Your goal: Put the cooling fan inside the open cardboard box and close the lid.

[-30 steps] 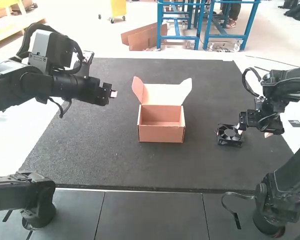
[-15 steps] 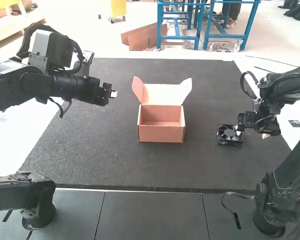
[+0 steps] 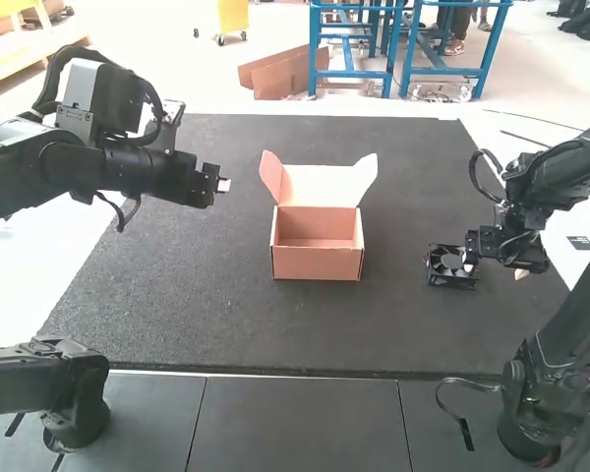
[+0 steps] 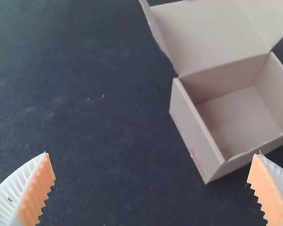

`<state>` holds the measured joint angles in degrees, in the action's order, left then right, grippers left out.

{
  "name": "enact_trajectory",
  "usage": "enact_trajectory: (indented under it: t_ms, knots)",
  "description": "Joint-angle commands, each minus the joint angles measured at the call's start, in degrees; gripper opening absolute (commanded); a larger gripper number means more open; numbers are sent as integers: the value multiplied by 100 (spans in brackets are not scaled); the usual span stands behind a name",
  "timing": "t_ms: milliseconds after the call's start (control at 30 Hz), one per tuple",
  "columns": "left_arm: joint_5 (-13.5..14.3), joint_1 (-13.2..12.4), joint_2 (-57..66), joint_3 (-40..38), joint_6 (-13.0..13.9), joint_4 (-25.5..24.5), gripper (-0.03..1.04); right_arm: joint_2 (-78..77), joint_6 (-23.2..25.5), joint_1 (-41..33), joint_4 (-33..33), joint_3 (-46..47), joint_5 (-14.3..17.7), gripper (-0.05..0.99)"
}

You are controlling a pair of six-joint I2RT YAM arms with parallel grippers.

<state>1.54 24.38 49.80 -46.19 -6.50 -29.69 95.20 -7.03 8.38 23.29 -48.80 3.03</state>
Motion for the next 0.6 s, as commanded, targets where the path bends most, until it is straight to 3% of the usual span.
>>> enact_trajectory:
  t_ms: [0, 100, 167, 333, 433, 567]
  knots:
    - [48, 23, -146, -4, 70, 60, 97, 78, 52, 67, -17, -192, 128, 90]
    - [48, 23, -146, -4, 105, 60, 97, 166, 52, 67, -17, -192, 137, 89]
    - [48, 23, -146, -4, 114, 60, 97, 201, 52, 67, -17, -192, 137, 82]
    - [48, 23, -146, -4, 132, 60, 97, 227, 61, 67, -35, -165, 84, 54]
    - [39, 23, -146, -30, 140, 51, 97, 236, 87, 67, -79, -121, 14, 43]
    - [48, 23, -164, -39, 167, 16, 97, 236, 123, 67, -237, -7, -101, 17]
